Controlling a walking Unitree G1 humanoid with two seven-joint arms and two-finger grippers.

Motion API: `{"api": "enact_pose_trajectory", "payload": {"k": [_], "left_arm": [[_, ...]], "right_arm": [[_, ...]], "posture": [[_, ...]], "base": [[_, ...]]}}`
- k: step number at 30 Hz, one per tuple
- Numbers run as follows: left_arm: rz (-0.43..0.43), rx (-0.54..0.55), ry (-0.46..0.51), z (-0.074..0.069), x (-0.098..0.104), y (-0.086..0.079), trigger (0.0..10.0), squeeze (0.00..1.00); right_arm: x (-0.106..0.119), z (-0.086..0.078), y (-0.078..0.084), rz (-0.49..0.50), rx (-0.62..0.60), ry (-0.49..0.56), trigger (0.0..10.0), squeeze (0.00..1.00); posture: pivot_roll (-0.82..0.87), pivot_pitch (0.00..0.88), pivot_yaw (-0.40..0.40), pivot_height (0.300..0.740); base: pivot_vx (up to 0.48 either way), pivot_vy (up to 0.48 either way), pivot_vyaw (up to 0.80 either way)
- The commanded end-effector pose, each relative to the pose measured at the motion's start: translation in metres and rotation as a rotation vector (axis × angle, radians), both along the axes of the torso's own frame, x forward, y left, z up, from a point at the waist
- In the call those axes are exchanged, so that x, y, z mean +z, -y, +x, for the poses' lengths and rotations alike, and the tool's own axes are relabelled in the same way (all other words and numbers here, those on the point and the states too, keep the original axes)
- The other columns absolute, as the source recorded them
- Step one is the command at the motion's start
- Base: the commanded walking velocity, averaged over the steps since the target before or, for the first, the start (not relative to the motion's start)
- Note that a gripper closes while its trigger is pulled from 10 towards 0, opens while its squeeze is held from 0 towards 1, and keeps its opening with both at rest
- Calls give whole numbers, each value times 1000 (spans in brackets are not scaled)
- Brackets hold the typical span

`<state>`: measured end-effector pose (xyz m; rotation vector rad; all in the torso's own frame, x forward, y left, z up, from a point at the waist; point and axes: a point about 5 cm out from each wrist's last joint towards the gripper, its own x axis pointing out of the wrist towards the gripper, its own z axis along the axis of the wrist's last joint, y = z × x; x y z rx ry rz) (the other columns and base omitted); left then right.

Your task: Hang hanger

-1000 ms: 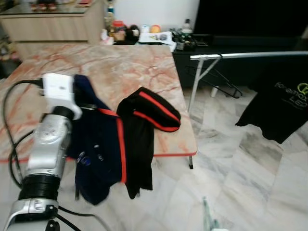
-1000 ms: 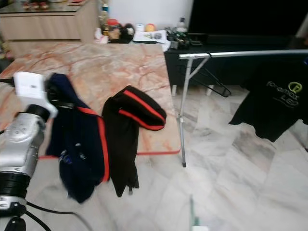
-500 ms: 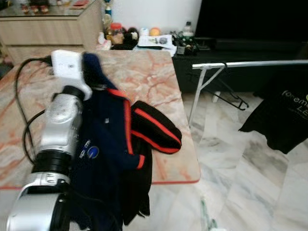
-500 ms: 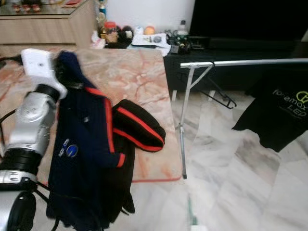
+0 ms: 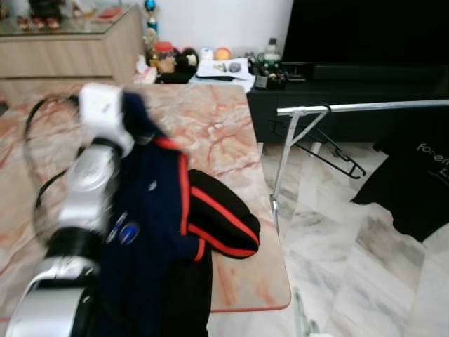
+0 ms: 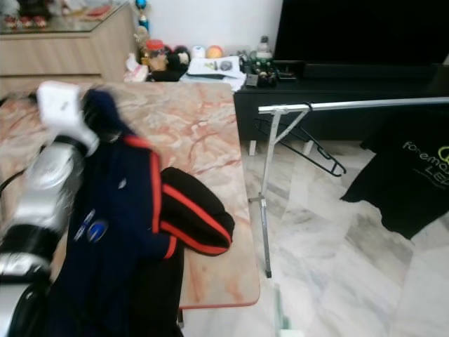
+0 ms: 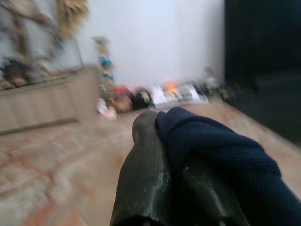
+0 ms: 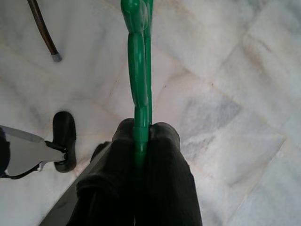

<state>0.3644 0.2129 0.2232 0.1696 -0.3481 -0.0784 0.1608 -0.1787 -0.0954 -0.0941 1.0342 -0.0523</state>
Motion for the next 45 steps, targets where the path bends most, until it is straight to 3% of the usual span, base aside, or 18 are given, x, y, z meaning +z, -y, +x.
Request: {"api": "enact_pose_trajectory", "payload": {"k": [1, 2, 3, 9, 13, 15, 20, 30, 32, 33, 35, 37, 38, 39, 41, 42, 43, 45], "left_arm": [[49, -70, -64, -7, -17, 15, 10000, 0], [49, -70, -64, -7, -17, 15, 10000, 0], [66, -92, -170, -20, -43, 14, 10000, 0], [128, -102, -313, -47, -76, 8, 10000, 0], [114, -84, -334, -58, -80, 3, 10000, 43], [121, -67, -346, -64, -83, 0, 10000, 1000], [104, -66, -345, -76, -80, -3, 10000, 1000], [187, -246, -387, -99, -70, -7, 10000, 1000], [146, -233, -367, -100, -68, -9, 10000, 1000], [50, -184, -327, -99, -64, -14, 10000, 1000], [33, -176, -321, -99, -63, -14, 10000, 1000], [-91, -27, -245, -99, -59, -26, 10000, 1000], [-91, -27, -245, -99, -59, -26, 10000, 1000], [-161, 53, -199, -103, -57, -33, 10000, 835], [-171, 70, -190, -104, -56, -35, 10000, 835], [-167, 74, -189, -105, -56, -36, 10000, 490], [-161, 72, -190, -106, -55, -36, 10000, 0], [-157, 69, -191, -106, -55, -35, 10000, 0]], "right_arm": [[-3, -8, 5, -5, -11, -30, 10000, 0], [-3, -8, 5, -5, -11, -30, 10000, 0], [-3, -9, 5, -6, -8, -33, 10000, 0], [-4, -10, 5, -12, 4, -39, 10000, 0], [-4, -10, 5, -13, 4, -39, 10000, 0], [-4, -10, 5, -13, 5, -40, 10000, 0], [-4, -11, 5, -16, 3, -41, 10000, 0], [-5, -13, 5, -19, 4, -46, 10000, 0], [-5, -13, 5, -18, 2, -45, 10000, 0], [-5, -13, 5, -18, 1, -44, 10000, 0], [-5, -13, 5, -19, 1, -44, 10000, 0], [-4, -12, 5, -19, -3, -42, 10000, 0], [-4, -12, 5, -19, -3, -42, 10000, 0], [-4, -12, 6, -20, -5, -42, 10000, 0], [-4, -12, 6, -21, -5, -42, 10000, 0], [-4, -12, 6, -21, -5, -42, 10000, 0], [-4, -12, 6, -22, -5, -42, 10000, 0], [-4, -11, 7, -23, -5, -42, 10000, 0]], "posture": [[36, 74, 23, 740], [36, 74, 23, 740], [35, 76, 23, 740], [33, 72, 28, 740], [29, 67, 32, 740], [26, 59, 34, 740], [24, 54, 36, 740], [33, 44, 40, 740], [32, 45, 41, 740], [30, 48, 40, 740], [30, 48, 40, 740], [29, 53, 38, 740], [29, 53, 38, 740], [29, 58, 35, 740], [31, 58, 34, 740], [34, 60, 33, 740], [39, 63, 32, 740], [38, 66, 31, 740]], "base": [[0, 0, 0], [0, 0, 0], [0, 0, 0], [0, 0, 0], [0, 0, 0], [0, 0, 0], [0, 0, 0], [0, 0, 0], [0, 0, 0], [0, 0, 0], [0, 0, 0], [0, 0, 0], [0, 0, 0], [0, 0, 0], [0, 0, 0], [0, 0, 0], [0, 0, 0], [0, 0, 0]]}}
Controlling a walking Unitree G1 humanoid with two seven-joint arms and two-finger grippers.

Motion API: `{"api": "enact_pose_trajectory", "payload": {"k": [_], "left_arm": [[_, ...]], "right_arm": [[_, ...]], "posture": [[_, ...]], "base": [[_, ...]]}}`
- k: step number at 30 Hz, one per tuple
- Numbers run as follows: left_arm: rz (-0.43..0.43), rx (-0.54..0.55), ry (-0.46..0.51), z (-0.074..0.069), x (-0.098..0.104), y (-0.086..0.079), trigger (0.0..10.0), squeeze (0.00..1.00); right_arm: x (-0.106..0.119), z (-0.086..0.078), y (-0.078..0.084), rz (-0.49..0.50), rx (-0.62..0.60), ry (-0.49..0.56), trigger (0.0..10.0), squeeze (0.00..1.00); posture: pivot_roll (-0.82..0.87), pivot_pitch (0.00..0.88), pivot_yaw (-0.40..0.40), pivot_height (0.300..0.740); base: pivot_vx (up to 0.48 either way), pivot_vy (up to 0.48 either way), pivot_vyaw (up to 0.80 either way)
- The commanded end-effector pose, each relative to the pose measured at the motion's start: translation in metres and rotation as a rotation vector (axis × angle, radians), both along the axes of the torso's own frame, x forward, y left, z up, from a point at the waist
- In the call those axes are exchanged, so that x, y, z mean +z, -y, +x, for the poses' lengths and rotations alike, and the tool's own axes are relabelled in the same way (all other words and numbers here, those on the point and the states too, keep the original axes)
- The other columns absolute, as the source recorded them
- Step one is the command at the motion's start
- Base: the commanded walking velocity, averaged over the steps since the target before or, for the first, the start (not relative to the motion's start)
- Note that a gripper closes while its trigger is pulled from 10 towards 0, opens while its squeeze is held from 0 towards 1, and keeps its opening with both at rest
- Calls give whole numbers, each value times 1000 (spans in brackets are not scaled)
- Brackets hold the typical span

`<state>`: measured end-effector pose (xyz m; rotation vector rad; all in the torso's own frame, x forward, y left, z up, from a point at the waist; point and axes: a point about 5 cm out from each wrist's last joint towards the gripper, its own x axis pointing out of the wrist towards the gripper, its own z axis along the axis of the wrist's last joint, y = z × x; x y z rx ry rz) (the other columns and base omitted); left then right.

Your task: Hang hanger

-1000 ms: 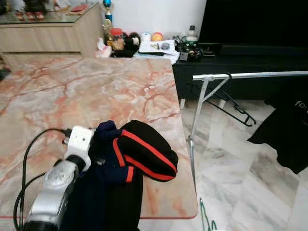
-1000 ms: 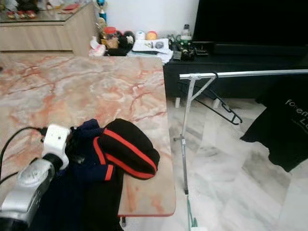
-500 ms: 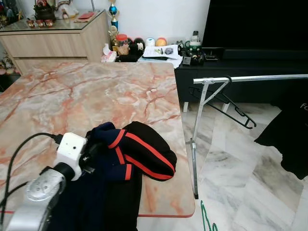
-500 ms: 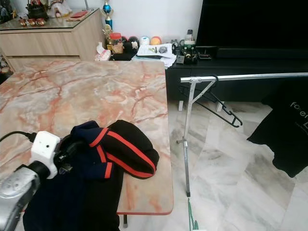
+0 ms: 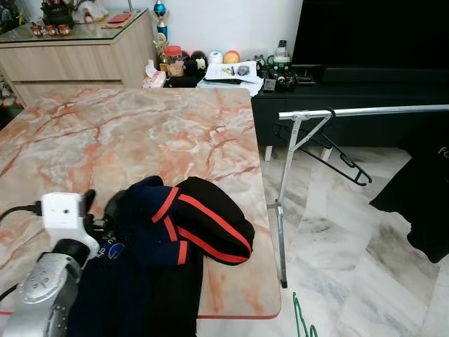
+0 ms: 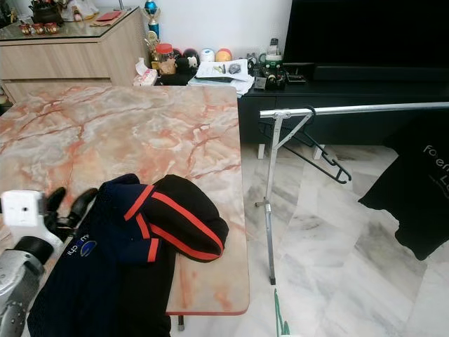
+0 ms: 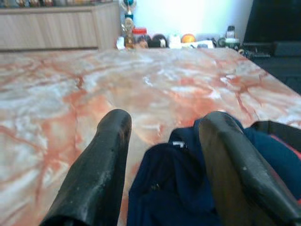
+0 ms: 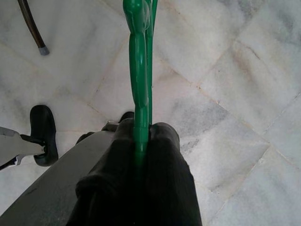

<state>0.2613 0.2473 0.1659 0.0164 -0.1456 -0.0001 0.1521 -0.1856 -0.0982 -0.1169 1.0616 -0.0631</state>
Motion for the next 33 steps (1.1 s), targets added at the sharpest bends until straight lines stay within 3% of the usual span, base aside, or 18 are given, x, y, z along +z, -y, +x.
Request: {"api": "enact_pose_trajectory", "payload": {"k": [1, 10, 33], "left_arm": [[6, 5, 9, -3, 2, 0, 10000, 0], [40, -30, 5, 2, -2, 21, 10000, 0], [70, -34, 31, 6, 4, 21, 10000, 0]], "right_arm": [[-1, -2, 0, 1, -5, -14, 10000, 0], [-1, -1, 0, 1, -14, -7, 10000, 0], [-1, -1, 0, 0, -18, -7, 10000, 0]], "posture": [[38, 66, 31, 740], [28, 72, 30, 740], [32, 79, 28, 740]], "base": [[0, 0, 0], [0, -166, 0], [0, -480, 0]]}}
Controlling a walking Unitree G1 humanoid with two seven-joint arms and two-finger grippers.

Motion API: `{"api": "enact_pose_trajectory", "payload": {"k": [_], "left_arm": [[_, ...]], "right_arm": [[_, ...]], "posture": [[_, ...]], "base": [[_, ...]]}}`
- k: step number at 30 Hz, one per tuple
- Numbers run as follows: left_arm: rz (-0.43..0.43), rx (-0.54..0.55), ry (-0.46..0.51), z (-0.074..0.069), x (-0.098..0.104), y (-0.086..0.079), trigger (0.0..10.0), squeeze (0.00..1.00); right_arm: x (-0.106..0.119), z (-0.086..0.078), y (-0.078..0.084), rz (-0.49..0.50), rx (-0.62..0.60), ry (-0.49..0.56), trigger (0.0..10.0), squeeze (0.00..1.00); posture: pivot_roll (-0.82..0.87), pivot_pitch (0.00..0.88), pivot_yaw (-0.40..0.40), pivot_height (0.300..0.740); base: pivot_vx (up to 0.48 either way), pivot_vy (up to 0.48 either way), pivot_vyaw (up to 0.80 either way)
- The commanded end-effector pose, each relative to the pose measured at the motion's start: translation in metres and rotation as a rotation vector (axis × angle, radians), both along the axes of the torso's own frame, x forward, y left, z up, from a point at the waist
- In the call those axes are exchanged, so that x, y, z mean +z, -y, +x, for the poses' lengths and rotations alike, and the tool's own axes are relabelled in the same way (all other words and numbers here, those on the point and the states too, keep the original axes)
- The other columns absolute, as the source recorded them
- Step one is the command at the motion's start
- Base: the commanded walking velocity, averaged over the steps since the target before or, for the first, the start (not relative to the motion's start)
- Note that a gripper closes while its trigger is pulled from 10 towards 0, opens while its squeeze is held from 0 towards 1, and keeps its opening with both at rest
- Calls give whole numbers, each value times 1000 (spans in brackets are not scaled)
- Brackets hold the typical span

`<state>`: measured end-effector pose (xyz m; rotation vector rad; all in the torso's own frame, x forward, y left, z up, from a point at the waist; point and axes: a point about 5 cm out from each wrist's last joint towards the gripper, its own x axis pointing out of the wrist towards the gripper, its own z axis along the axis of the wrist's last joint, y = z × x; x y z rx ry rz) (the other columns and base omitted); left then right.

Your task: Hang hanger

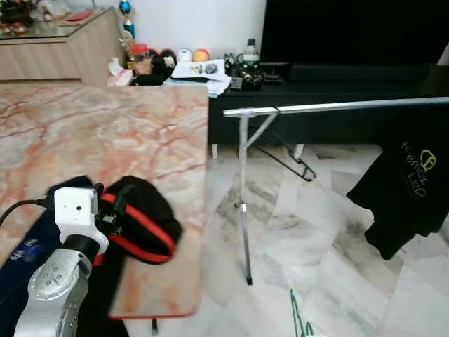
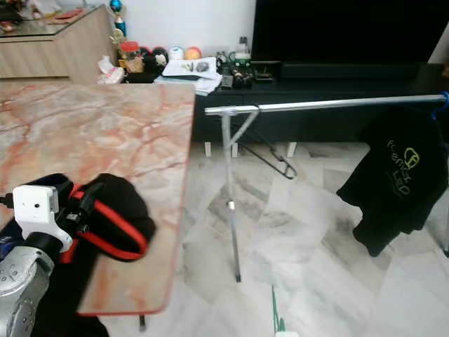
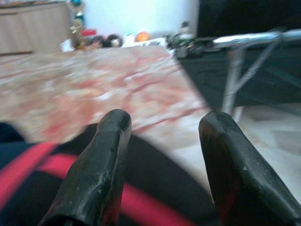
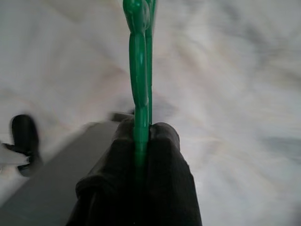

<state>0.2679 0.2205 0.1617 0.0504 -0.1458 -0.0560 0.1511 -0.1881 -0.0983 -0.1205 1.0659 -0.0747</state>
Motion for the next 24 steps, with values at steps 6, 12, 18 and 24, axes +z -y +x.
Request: {"api": "enact_pose_trajectory", "payload": {"k": [6, 12, 18, 24], "left_arm": [[34, 12, 33, -1, 8, -4, 10000, 0], [41, -1, 33, 1, 8, -1, 10000, 0], [48, -19, 19, 2, 4, 4, 10000, 0], [116, -102, -81, 5, -15, 12, 10000, 0]], "right_arm": [[0, 0, -3, 8, -11, -3, 10000, 0], [0, 1, -3, 7, -13, 0, 10000, 0], [0, 1, -4, 6, -14, 1, 10000, 0], [0, 2, -4, -2, -5, 10, 10000, 0]], "posture": [[30, 78, 29, 740], [26, 80, 32, 740], [25, 81, 33, 740], [21, 82, 33, 740]], "base": [[0, -480, 0], [0, -480, 0], [0, -450, 0], [0, 0, 0]]}}
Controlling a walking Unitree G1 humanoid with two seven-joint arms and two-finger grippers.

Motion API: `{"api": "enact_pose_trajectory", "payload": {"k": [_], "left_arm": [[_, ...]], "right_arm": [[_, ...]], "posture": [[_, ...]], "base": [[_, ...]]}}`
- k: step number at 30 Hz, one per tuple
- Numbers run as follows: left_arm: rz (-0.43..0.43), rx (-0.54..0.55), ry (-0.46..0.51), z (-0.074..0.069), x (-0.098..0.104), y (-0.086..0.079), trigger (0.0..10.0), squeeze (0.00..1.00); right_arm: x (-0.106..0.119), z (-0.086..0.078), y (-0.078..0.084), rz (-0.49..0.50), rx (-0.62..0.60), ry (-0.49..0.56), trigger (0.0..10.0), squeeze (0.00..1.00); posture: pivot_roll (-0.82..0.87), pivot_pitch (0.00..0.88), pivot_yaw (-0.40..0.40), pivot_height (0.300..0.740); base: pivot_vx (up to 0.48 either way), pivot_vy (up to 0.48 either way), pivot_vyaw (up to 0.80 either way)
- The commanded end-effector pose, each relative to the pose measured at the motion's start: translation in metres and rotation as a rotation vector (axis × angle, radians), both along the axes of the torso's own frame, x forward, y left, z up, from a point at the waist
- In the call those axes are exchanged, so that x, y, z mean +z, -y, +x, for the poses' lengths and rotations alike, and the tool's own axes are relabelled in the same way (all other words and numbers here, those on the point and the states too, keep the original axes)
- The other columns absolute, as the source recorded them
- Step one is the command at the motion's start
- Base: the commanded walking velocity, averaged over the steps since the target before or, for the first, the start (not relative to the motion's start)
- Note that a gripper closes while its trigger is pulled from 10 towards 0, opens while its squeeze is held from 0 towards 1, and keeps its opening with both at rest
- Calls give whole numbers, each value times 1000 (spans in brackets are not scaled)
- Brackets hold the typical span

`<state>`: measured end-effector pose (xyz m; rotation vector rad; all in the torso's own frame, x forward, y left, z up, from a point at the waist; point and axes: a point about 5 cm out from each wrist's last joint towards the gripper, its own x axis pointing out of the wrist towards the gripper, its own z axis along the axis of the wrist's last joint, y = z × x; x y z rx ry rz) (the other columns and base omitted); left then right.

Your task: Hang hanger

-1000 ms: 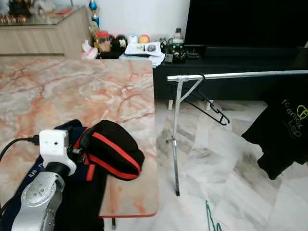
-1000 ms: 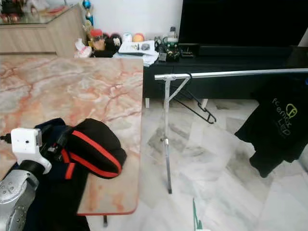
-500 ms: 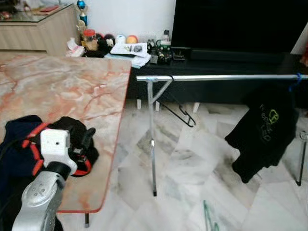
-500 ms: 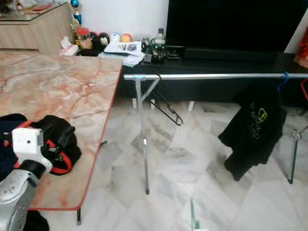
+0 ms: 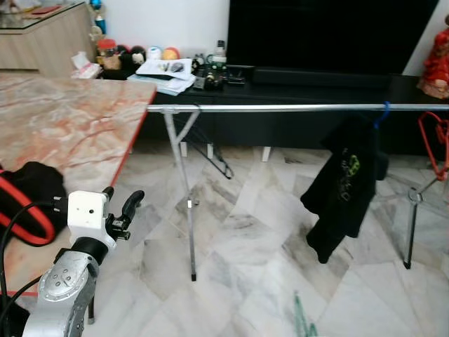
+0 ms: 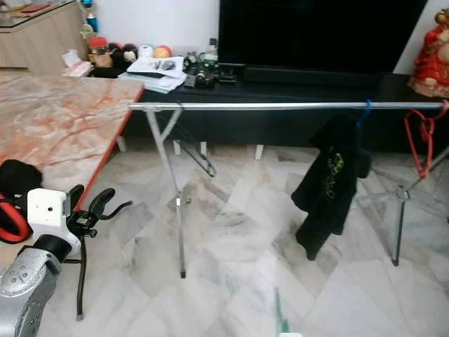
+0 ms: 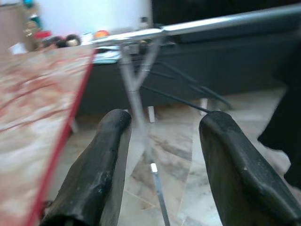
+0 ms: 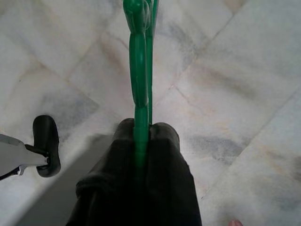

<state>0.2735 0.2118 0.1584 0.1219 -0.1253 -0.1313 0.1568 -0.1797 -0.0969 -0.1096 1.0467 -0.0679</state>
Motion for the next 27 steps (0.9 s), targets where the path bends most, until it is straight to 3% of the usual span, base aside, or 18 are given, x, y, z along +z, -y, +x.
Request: {"api": "enact_pose_trajectory", "payload": {"k": [1, 6, 7, 12, 13, 17, 19, 23, 25, 27], "left_arm": [[54, -43, -75, 0, -15, 4, 10000, 0], [230, -185, -178, 4, -39, 14, 10000, 0], [230, -185, -178, 4, -39, 14, 10000, 0], [386, -404, -249, 5, -59, 34, 10000, 0], [433, -481, -267, 5, -64, 41, 10000, 0], [453, -572, -290, 5, -69, 49, 10000, 0], [443, -729, -316, 2, -73, 63, 10000, 0], [435, -832, -353, -2, -79, 70, 10000, 0], [438, -856, -362, -2, -80, 72, 10000, 0], [444, -907, -383, -3, -82, 75, 10000, 0]], "right_arm": [[-1, -4, 5, -17, -2, -7, 10000, 0], [3, 3, 4, -49, 105, 39, 10000, 0], [3, 3, 4, -49, 105, 39, 10000, 0], [6, 11, -1, -69, 330, 59, 10000, 0], [8, 14, -5, -65, 450, 56, 10000, 0], [9, 16, -11, -37, 581, 53, 10000, 0], [54, 79, 3, 22, 842, 199, 10000, 0], [69, 92, 1, 51, 1027, 208, 10000, 0], [73, 95, -1, 68, 1062, 211, 10000, 0], [81, 100, -4, 128, 1145, 195, 10000, 0]], "posture": [[22, 82, 33, 740], [10, 81, 31, 740], [10, 81, 31, 740], [-1, 80, 24, 740], [-5, 79, 24, 740], [-4, 78, 22, 740], [-8, 77, 19, 740], [-17, 72, 18, 740], [-18, 68, 16, 740], [-18, 63, 15, 740]], "base": [[0, 0, 0], [0, 0, 0], [0, 0, 0], [0, 0, 0], [0, 0, 0], [0, 0, 0], [0, 0, 0], [0, 0, 0], [0, 0, 0], [0, 0, 0]]}}
